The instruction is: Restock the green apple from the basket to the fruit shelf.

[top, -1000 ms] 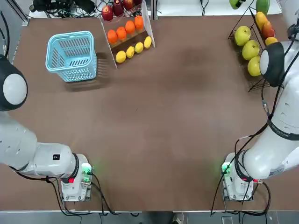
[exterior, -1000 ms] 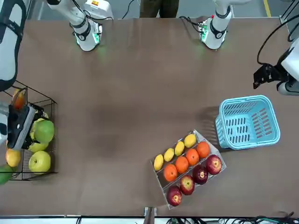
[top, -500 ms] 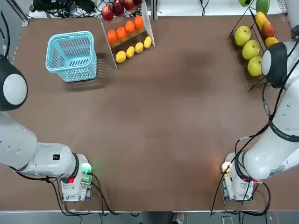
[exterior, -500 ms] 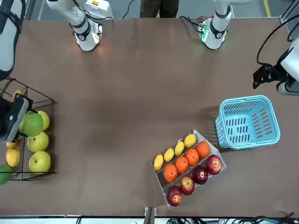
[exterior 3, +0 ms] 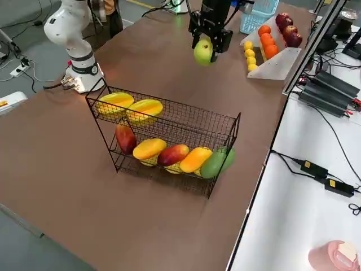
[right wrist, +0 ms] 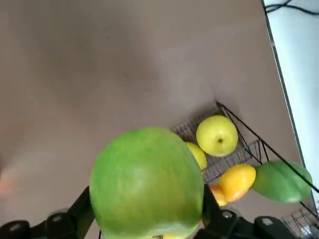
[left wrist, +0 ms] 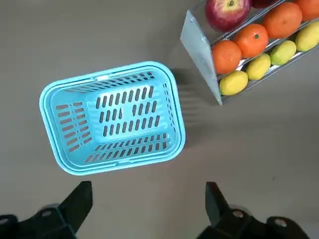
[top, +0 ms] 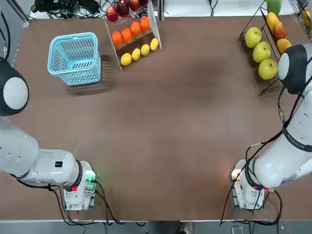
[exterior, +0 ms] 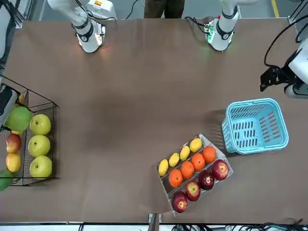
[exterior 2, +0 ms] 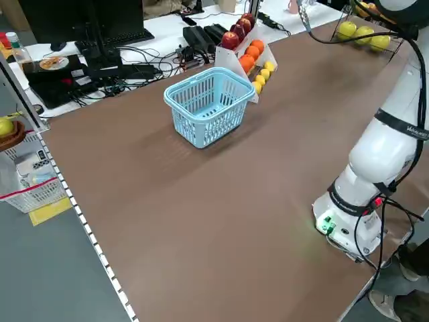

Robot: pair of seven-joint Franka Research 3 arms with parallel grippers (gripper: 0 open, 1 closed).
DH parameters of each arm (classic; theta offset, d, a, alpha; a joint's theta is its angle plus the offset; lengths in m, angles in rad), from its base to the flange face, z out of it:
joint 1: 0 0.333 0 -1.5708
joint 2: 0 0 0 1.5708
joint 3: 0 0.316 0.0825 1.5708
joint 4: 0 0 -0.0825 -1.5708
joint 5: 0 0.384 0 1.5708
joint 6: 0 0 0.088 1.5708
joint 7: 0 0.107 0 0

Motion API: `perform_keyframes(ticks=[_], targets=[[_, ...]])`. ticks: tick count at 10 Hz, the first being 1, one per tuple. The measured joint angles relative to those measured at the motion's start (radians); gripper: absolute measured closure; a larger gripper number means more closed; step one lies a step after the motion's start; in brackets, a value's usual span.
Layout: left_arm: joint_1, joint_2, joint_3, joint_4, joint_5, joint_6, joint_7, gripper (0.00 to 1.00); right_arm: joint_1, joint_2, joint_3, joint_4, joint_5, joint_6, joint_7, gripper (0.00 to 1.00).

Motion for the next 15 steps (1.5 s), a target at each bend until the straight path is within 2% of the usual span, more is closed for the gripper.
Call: perform_keyframes(ticks=[3, 7, 11, 15], targets=[[0.000, 0.000, -0.007, 0.000, 0.000, 0.000, 0.000, 0.00, -0.025, -0.004, -0.002, 0.009, -0.060, 0.000, -0.023, 0.13], [0.003, -0.001, -0.005, 0.006, 0.000, 0.036, 0.000, 0.00, -0.093, -0.024, -0.003, 0.048, -0.144, 0.004, -0.164, 0.13], [0.002, 0.000, -0.001, 0.004, 0.000, 0.037, -0.010, 0.00, -0.159, -0.024, -0.003, 0.054, -0.184, 0.094, -0.275, 0.13], [0.005, -0.002, 0.004, 0.001, -0.024, 0.014, -0.022, 0.00, -0.196, -0.014, -0.002, 0.052, -0.187, 0.200, -0.294, 0.13]])
